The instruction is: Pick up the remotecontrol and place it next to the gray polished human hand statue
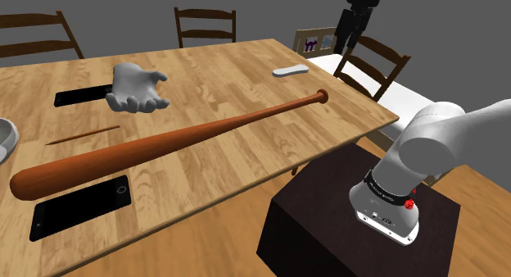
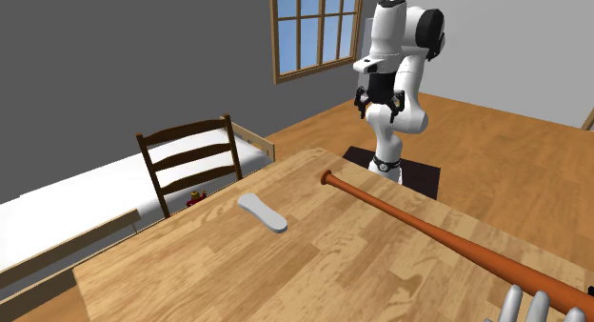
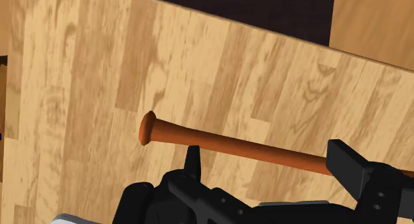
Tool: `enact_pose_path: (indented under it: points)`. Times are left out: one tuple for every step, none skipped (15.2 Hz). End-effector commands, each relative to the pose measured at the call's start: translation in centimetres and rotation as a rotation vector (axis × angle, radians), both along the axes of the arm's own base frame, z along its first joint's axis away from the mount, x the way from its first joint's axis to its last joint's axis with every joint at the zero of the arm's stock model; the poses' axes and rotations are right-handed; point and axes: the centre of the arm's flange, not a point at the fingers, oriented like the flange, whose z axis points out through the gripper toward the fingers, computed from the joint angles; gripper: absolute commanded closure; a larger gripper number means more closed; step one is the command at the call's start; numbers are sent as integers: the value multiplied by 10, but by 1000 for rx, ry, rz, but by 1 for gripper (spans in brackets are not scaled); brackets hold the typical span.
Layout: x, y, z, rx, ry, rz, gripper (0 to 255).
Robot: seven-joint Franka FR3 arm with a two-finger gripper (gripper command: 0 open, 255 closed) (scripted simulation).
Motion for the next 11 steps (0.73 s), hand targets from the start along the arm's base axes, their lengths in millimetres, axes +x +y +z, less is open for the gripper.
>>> enact_pose_path:
  points:
    - [0,0,0,0,0,0,0]
    - [3,-11,-6,-1,-1,33,0]
    - [7,-22,-13,-2,-3,66,0]
    - [10,-32,-19,-3,-4,99,0]
    - [15,-43,-25,-5,-5,132,0]
    - [19,-53,-32,-6,-7,165,0]
    - [24,-63,-38,-7,-8,197,0]
    - [29,-73,-44,-8,-9,230,0]
    - [35,-83,-50,-9,-11,263,0]
    - [41,-93,-57,-10,-12,296,0]
    - [47,-102,-63,-11,-13,329,0]
